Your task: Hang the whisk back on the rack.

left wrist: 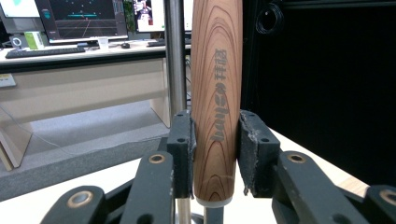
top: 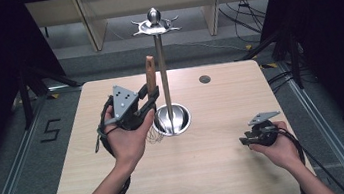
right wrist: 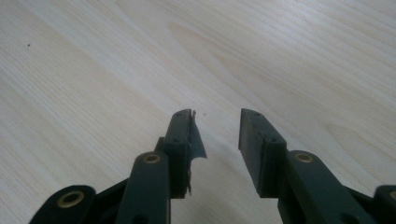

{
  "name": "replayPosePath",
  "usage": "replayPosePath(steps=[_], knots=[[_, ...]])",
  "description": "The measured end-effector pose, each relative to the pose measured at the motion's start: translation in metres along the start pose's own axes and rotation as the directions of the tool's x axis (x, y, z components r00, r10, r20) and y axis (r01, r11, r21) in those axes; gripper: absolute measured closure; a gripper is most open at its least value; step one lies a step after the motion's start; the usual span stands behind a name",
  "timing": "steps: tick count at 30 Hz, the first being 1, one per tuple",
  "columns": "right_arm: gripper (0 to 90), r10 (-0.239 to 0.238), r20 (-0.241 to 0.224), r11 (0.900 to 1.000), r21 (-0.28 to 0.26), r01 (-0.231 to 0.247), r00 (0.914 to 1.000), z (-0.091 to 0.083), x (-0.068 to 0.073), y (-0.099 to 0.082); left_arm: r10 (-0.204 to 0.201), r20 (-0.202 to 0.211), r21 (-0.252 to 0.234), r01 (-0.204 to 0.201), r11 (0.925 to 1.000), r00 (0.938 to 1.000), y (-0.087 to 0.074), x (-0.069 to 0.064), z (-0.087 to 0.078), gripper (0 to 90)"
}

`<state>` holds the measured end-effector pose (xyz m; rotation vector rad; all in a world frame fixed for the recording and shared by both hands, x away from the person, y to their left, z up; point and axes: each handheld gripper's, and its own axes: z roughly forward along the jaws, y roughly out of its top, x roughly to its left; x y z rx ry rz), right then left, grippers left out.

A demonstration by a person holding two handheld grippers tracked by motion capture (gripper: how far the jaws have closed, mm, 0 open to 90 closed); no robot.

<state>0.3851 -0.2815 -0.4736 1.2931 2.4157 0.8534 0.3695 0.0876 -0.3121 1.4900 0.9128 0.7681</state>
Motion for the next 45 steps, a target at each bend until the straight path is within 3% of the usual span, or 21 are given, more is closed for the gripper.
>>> replayPosePath(steps=[4,6,8,12,14,21,22,27,29,32,35,36,39,40,41,45], knots=[[65.4,0.006,-0.002,1.0000,-0.007,-0.006,1.0000,0.000,0.001,0.000,0.003,-0.016,-0.013,-0.003,0.9999,0.9999,0.001,-0.004,0.004,67.6],[65.4,-0.007,-0.004,0.9997,0.025,0.007,1.0000,-0.002,0.000,0.001,0.001,-0.024,-0.018,-0.001,0.9998,0.9997,0.001,-0.005,0.006,67.6],[65.4,-0.006,-0.004,0.9997,0.025,0.006,1.0000,-0.002,0.000,0.001,0.028,-0.046,-0.030,-0.029,0.9991,0.9985,0.003,-0.004,0.010,67.6],[65.4,-0.006,-0.004,0.9997,0.025,0.007,1.0000,-0.003,0.000,0.001,0.003,-0.048,-0.029,-0.004,0.9996,0.9988,0.005,-0.006,0.013,67.6],[65.4,0.007,-0.002,0.9999,-0.015,-0.007,1.0000,0.001,0.001,0.000,0.002,-0.056,-0.036,-0.004,0.9994,0.9985,0.006,-0.007,0.015,67.6],[65.4,0.001,-0.006,1.0000,0.007,-0.001,1.0000,0.000,0.000,0.000,-0.005,-0.080,-0.063,0.000,0.9980,0.9968,0.012,-0.010,0.017,67.6],[65.4,-0.016,-0.004,0.9996,0.024,0.016,0.9999,-0.001,-0.001,0.000,0.017,-0.094,-0.075,-0.024,0.9969,0.9954,0.015,-0.010,0.018,67.6],[65.3,0.000,-0.004,1.0000,-0.006,0.000,1.0000,0.001,0.000,0.000,0.026,-0.099,-0.086,-0.035,0.9957,0.9948,0.016,-0.014,0.020,67.6],[65.3,-0.026,0.010,0.9996,-0.005,0.026,0.9996,0.001,-0.002,-0.001,0.036,-0.105,-0.088,-0.045,0.9951,0.9938,0.016,-0.015,0.020,67.6],[65.3,-0.024,0.009,0.9996,-0.012,0.024,0.9997,0.001,-0.002,-0.001,0.036,-0.113,-0.087,-0.046,0.9951,0.9930,0.016,-0.014,0.020,67.6],[65.3,0.010,-0.001,0.9999,0.009,-0.010,1.0000,0.000,0.001,0.000,0.039,-0.125,-0.099,-0.052,0.9937,0.9914,0.017,-0.014,0.019,67.6],[65.3,-0.013,-0.002,0.9999,0.003,0.013,0.9999,0.000,-0.002,0.000,0.042,-0.126,-0.098,-0.055,0.9937,0.9912,0.019,-0.014,0.019,67.5],[65.3,-0.002,-0.004,0.9998,0.020,0.003,1.0000,-0.001,0.000,0.000,0.044,-0.129,-0.106,-0.058,0.9926,0.9907,0.020,-0.015,0.019,67.5],[65.3,-0.027,-0.001,0.9995,0.019,0.027,0.9996,-0.001,-0.002,0.000,0.049,-0.131,-0.105,-0.063,0.9924,0.9902,0.020,-0.015,0.019,67.5],[65.3,-0.014,-0.005,0.9995,0.029,0.014,0.9999,-0.002,-0.001,0.001,0.049,-0.130,-0.108,-0.063,0.9922,0.9903,0.020,-0.016,0.019,67.5],[65.3,-0.048,0.004,0.9986,0.020,0.048,0.9988,0.000,-0.004,0.000,0.049,-0.125,-0.110,-0.063,0.9919,0.9909,0.021,-0.018,0.021,67.5]])
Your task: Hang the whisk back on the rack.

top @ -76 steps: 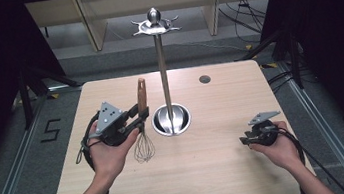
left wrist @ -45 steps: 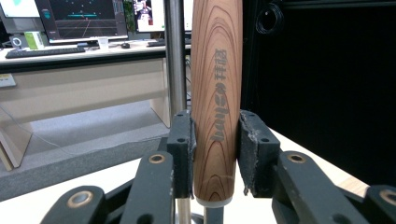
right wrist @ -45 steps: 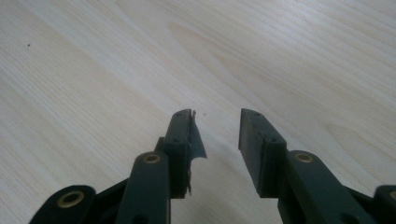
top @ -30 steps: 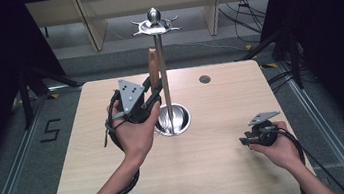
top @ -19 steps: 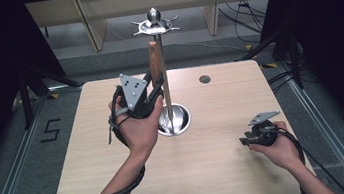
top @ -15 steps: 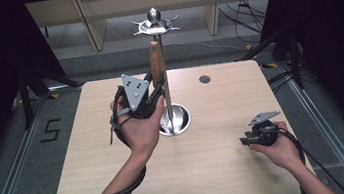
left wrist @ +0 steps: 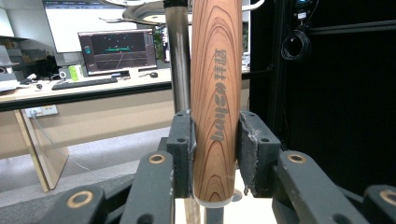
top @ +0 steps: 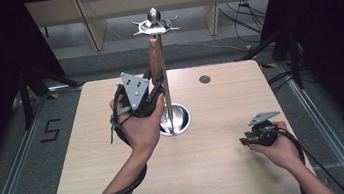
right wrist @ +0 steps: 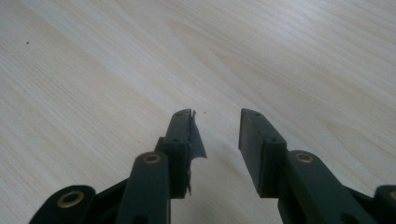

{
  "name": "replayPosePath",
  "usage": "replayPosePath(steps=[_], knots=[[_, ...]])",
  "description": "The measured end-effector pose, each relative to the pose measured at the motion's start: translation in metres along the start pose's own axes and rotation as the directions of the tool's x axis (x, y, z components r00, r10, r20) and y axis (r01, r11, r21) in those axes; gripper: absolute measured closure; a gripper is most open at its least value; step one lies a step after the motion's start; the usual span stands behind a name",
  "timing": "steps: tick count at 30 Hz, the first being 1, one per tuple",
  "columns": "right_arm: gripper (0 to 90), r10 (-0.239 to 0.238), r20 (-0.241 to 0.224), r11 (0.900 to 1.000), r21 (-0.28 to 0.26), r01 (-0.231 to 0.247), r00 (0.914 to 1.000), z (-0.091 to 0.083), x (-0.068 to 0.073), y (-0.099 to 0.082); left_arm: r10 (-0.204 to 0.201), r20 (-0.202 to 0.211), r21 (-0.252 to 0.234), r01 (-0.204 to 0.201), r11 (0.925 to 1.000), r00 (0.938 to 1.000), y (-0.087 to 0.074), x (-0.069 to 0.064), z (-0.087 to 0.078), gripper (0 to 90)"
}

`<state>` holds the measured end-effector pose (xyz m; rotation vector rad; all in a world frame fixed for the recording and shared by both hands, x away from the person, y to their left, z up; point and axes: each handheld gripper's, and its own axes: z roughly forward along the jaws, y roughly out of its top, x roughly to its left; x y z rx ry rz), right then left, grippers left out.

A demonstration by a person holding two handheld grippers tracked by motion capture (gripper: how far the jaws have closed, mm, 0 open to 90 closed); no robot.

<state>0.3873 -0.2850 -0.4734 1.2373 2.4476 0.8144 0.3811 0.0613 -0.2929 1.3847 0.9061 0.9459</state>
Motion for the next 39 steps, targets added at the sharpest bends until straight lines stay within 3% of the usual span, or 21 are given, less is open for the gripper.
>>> replayPosePath(steps=[2,4,13,14,25,27,29,32,34,39], knots=[[65.3,0.044,-0.010,0.9990,0.011,-0.044,0.9990,-0.001,0.003,0.000,0.002,0.000,-0.004,-0.002,1.0000,1.0000,0.001,-0.001,0.000,67.6],[65.3,0.024,-0.004,0.9997,-0.008,-0.024,0.9997,0.000,0.001,0.000,0.002,-0.001,-0.003,-0.002,1.0000,1.0000,0.002,-0.001,0.000,67.5],[65.3,0.019,-0.005,0.9998,0.006,-0.019,0.9998,-0.001,0.001,0.001,0.001,-0.001,-0.012,-0.001,0.9999,1.0000,0.006,-0.002,0.002,67.5],[65.3,-0.001,0.000,1.0000,0.000,0.001,1.0000,0.000,0.000,0.000,0.000,-0.001,-0.012,0.000,0.9999,1.0000,0.005,-0.003,0.002,67.5],[65.3,0.000,0.000,1.0000,0.000,0.000,1.0000,0.000,0.000,0.000,0.006,-0.017,-0.004,-0.006,1.0000,0.9998,0.004,-0.005,0.007,67.5],[65.3,0.019,-0.005,0.9998,0.007,-0.019,0.9998,-0.001,0.001,0.000,0.009,-0.019,-0.006,-0.009,0.9999,0.9998,0.005,-0.005,0.009,67.5],[65.3,0.028,-0.004,0.9993,-0.024,-0.028,0.9996,0.002,0.001,0.000,0.011,-0.022,-0.006,-0.011,0.9999,0.9997,0.005,-0.005,0.009,67.5],[65.3,0.019,-0.005,0.9998,0.008,-0.019,0.9998,-0.001,0.001,0.000,0.013,-0.025,-0.004,-0.013,0.9999,0.9996,0.006,-0.005,0.010,67.5],[65.3,-0.001,-0.001,1.0000,0.000,0.001,1.0000,0.000,0.000,0.000,0.013,-0.022,-0.005,-0.013,0.9999,0.9997,0.006,-0.006,0.010,67.5],[65.3,0.020,-0.005,0.9998,0.008,-0.020,0.9998,-0.001,0.001,0.000,0.015,-0.026,0.001,-0.015,0.9999,0.9996,0.005,-0.006,0.012,67.5]])
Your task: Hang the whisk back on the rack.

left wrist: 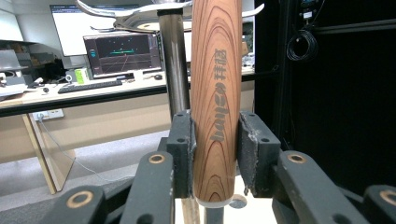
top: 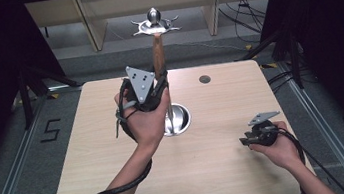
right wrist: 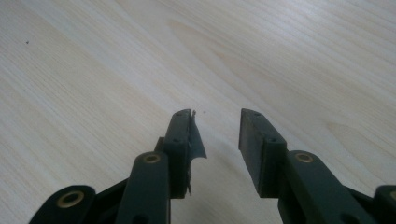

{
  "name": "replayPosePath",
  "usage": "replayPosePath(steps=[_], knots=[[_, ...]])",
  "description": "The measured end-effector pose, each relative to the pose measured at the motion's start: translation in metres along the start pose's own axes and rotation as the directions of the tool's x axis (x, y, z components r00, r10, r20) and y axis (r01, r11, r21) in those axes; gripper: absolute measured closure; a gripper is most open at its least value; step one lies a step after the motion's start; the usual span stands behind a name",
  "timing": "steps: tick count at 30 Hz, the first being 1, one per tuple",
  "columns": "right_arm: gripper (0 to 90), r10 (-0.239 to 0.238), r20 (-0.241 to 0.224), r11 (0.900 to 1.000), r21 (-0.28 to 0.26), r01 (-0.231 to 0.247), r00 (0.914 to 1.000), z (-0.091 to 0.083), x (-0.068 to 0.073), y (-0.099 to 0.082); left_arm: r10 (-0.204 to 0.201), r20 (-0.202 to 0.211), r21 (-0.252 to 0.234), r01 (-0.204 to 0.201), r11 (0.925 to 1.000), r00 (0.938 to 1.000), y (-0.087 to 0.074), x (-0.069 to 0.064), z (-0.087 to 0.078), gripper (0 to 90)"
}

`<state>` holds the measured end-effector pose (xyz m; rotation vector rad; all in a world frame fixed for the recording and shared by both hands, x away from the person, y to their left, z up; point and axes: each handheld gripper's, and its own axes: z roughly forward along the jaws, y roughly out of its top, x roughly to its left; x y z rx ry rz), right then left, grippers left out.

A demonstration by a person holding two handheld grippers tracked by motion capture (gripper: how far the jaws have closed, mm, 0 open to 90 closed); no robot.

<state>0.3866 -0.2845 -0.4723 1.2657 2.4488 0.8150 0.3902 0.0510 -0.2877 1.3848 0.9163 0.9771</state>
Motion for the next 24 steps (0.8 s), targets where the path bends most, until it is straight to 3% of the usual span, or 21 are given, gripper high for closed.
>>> replayPosePath(steps=[1,5,10,11,13,24], knots=[[65.3,0.008,0.000,0.9995,-0.032,-0.008,1.0000,0.0027,0.0005,-0.0009,-0.001,-0.002,0.000,0.001,1.0000,1.0000,-0.0001,0.0001,0.0005,67.5],[65.3,-0.001,0.000,1.0000,0.000,0.001,1.0000,0.0000,-0.0001,0.0001,-0.001,-0.007,0.004,0.001,1.0000,1.0000,-0.0002,0.0014,0.0018,67.5],[65.3,-0.001,-0.001,1.0000,-0.001,0.001,1.0000,0.0001,0.0001,0.0001,-0.002,-0.008,0.003,0.002,1.0000,1.0000,-0.0002,0.0012,0.0030,67.5],[65.3,0.007,0.000,0.9994,-0.033,-0.007,1.0000,0.0027,0.0005,-0.0009,0.002,-0.008,0.005,-0.002,1.0000,1.0000,-0.0001,0.0010,0.0036,67.5],[65.3,-0.021,0.004,0.9998,-0.004,0.021,0.9998,0.0010,-0.0013,-0.0004,0.002,-0.008,0.005,-0.002,1.0000,1.0000,0.0002,0.0007,0.0041,67.5],[65.3,-0.019,0.003,0.9998,-0.005,0.019,0.9998,0.0011,-0.0012,-0.0004,0.008,-0.013,0.008,-0.008,0.9999,0.9999,0.0016,0.0007,0.0076,67.4]])
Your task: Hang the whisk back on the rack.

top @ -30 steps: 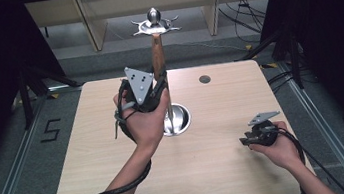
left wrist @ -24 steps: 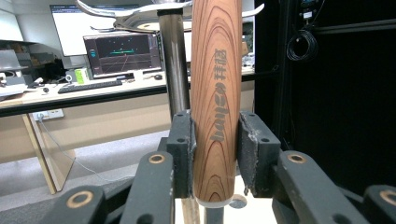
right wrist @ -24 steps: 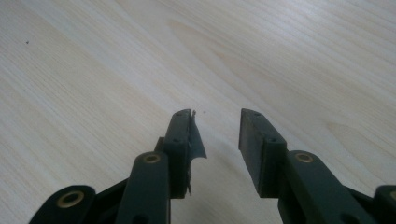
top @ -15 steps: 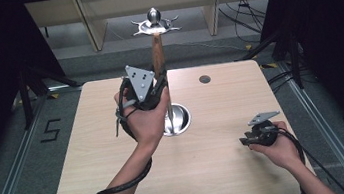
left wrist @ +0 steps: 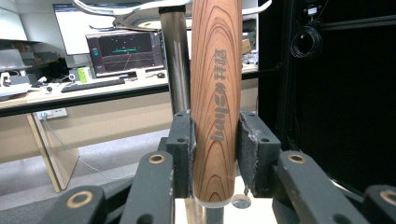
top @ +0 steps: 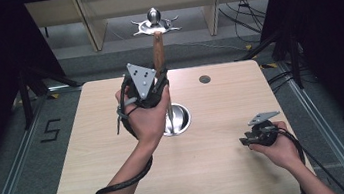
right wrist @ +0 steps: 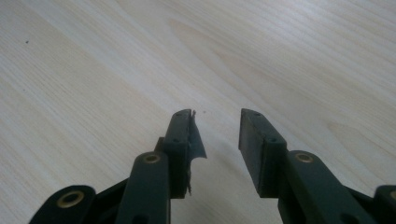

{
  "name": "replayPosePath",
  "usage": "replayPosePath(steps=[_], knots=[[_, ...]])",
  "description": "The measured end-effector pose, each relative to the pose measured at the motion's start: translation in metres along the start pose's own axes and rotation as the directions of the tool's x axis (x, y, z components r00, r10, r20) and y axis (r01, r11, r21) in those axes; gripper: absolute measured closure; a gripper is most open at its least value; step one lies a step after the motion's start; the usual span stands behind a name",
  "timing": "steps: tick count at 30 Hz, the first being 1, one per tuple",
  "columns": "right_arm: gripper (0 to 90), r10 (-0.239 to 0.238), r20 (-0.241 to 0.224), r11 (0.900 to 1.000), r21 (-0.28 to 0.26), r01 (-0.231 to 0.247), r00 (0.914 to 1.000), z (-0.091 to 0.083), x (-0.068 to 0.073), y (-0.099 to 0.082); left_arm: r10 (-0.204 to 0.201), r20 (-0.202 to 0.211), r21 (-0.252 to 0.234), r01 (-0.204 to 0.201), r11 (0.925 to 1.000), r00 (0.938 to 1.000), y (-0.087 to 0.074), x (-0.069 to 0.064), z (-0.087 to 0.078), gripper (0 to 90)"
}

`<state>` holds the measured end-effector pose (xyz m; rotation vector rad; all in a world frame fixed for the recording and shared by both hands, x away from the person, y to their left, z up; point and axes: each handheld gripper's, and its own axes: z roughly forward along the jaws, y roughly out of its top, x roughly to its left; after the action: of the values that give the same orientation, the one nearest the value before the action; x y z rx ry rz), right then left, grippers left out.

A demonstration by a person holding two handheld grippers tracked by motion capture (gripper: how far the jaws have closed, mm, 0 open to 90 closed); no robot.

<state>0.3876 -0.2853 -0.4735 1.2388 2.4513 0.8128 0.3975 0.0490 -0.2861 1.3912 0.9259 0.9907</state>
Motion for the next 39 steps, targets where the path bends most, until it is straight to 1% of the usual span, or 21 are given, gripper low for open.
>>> replayPosePath(steps=[6,7,9,10,11,12,13,14,15,16,18,19,27,35,36,37,38,39], knots=[[65.3,-0.001,0.000,1.0000,0.000,0.001,1.0000,0.000,0.000,0.000,0.001,-0.006,0.009,-0.001,1.0000,1.0000,-0.001,0.001,0.002,67.4],[65.3,0.017,-0.004,0.9998,0.006,-0.017,0.9999,-0.001,0.001,0.000,0.002,-0.007,0.012,-0.002,0.9999,1.0000,-0.001,0.002,0.003,67.5],[65.3,0.012,-0.004,0.9999,0.004,-0.012,0.9999,-0.001,0.001,0.000,0.001,-0.007,0.012,-0.001,0.9999,1.0000,-0.001,0.002,0.003,67.4],[65.3,0.000,0.000,1.0000,0.000,0.000,1.0000,0.000,0.000,0.000,0.001,-0.008,0.011,-0.001,0.9999,1.0000,-0.001,0.002,0.004,67.5],[65.3,0.007,0.006,0.9997,-0.022,-0.007,1.0000,0.002,0.001,-0.001,-0.001,-0.009,0.009,0.001,1.0000,1.0000,-0.001,0.002,0.004,67.4],[65.3,0.007,0.006,0.9997,-0.022,-0.007,1.0000,0.002,0.001,-0.001,-0.001,-0.010,0.011,0.001,0.9999,0.9999,-0.001,0.002,0.004,67.4],[65.3,0.003,0.004,0.9998,-0.020,-0.003,1.0000,0.002,0.000,-0.001,0.002,-0.010,0.014,-0.002,0.9999,0.9999,-0.001,0.002,0.005,67.4],[65.3,0.021,-0.003,0.9998,-0.003,-0.021,0.9998,0.000,0.001,0.000,0.001,-0.010,0.014,-0.001,0.9999,0.9999,-0.002,0.002,0.005,67.5],[65.3,0.016,-0.005,0.9998,0.008,-0.016,0.9999,-0.001,0.001,0.000,0.001,-0.010,0.014,-0.001,0.9999,0.9999,-0.002,0.002,0.005,67.4],[65.3,0.016,-0.005,0.9998,0.008,-0.016,0.9999,-0.001,0.001,0.000,0.002,-0.011,0.013,-0.002,0.9999,0.9999,-0.002,0.002,0.005,67.4],[65.3,0.025,-0.005,0.9993,-0.027,-0.026,0.9997,0.002,0.001,-0.001,0.006,-0.014,0.011,-0.006,0.9999,0.9999,-0.002,0.002,0.006,67.4],[65.3,0.023,-0.004,0.9996,-0.014,-0.023,0.9997,0.001,0.001,0.000,0.007,-0.015,0.014,-0.007,0.9999,0.9999,-0.002,0.002,0.007,67.4],[65.3,0.024,-0.004,0.9996,-0.014,-0.024,0.9997,0.001,0.001,0.000,0.011,-0.025,0.017,-0.011,0.9998,0.9996,-0.003,0.002,0.010,67.4],[65.3,0.023,-0.005,0.9996,-0.015,-0.023,0.9997,0.001,0.001,0.000,0.011,-0.026,0.021,-0.010,0.9997,0.9996,-0.004,0.002,0.013,67.3],[65.3,0.016,-0.004,0.9998,0.007,-0.016,0.9999,-0.001,0.001,0.000,0.011,-0.026,0.023,-0.011,0.9997,0.9996,-0.004,0.002,0.013,67.3],[65.3,0.039,-0.008,0.9992,0.013,-0.039,0.9992,-0.001,0.003,0.000,0.010,-0.026,0.021,-0.010,0.9997,0.9996,-0.004,0.002,0.014,67.2],[65.3,0.039,-0.008,0.9992,0.013,-0.039,0.9992,-0.001,0.003,0.000,0.009,-0.027,0.021,-0.009,0.9997,0.9996,-0.004,0.002,0.014,67.2],[65.3,0.016,-0.005,0.9998,0.008,-0.016,0.9999,-0.001,0.001,0.000,0.007,-0.027,0.021,-0.006,0.9998,0.9996,-0.005,0.002,0.015,67.2]])
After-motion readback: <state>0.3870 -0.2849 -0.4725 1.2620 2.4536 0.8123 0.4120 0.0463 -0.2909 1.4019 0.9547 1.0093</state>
